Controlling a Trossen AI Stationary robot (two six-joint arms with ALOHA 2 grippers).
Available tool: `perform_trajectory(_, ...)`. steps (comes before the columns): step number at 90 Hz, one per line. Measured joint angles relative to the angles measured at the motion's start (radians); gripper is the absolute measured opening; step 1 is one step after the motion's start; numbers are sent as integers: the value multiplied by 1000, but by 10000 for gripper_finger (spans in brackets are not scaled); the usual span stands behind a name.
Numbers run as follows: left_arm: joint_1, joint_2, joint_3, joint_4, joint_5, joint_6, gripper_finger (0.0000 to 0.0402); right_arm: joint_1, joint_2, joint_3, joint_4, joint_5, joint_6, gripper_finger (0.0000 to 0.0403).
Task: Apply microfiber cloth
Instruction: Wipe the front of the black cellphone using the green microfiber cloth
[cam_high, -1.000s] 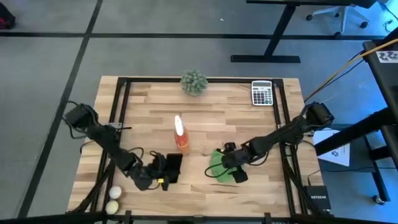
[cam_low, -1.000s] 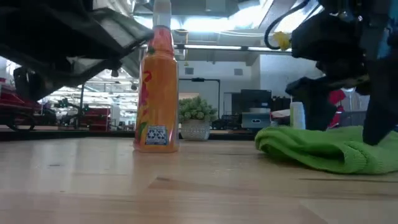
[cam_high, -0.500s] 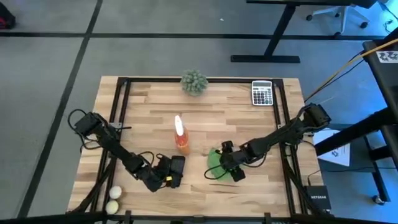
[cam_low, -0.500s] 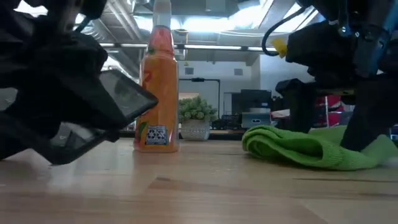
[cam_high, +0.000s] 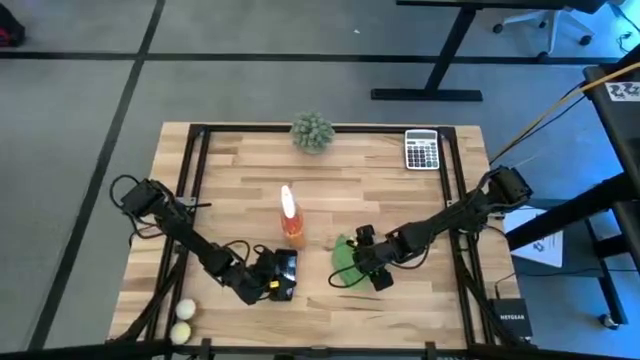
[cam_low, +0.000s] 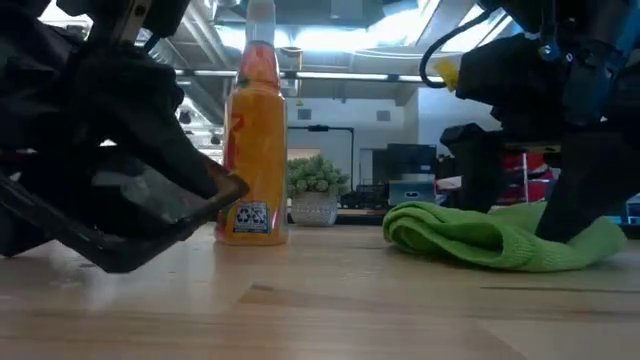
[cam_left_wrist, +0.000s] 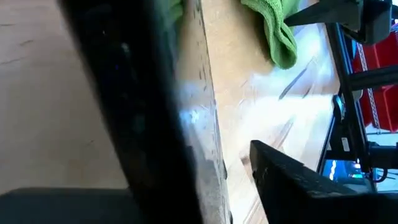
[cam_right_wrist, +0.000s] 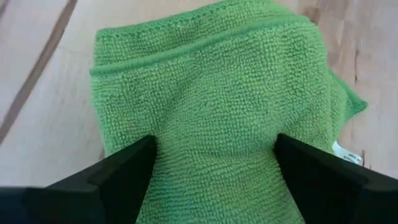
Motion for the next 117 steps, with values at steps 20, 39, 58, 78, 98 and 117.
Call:
perform_trajectory(20, 2, -14, -3, -9, 55, 0, 131, 0, 0, 0, 0, 0, 1, 314)
perform_trajectory(39, 24, -16, -2, -11, 121, -53, 131, 0, 0, 0, -2, -7, 5, 314)
perform_trajectory(58, 48, -12, 38, -71, 209, -47, 131, 0, 0, 0, -3, -7, 5, 314)
perform_trajectory(78, 52, -12, 59, -114, 277, -50, 131, 0, 0, 0, -18, -8, 9, 314)
perform_trajectory(98, 45, -13, 61, -109, 439, -52, 131, 0, -3, 1, -65, -7, 10, 314)
perform_trajectory(117, 21, -14, 61, -113, 574, 7, 131, 0, -3, 1, -69, -7, 24, 314)
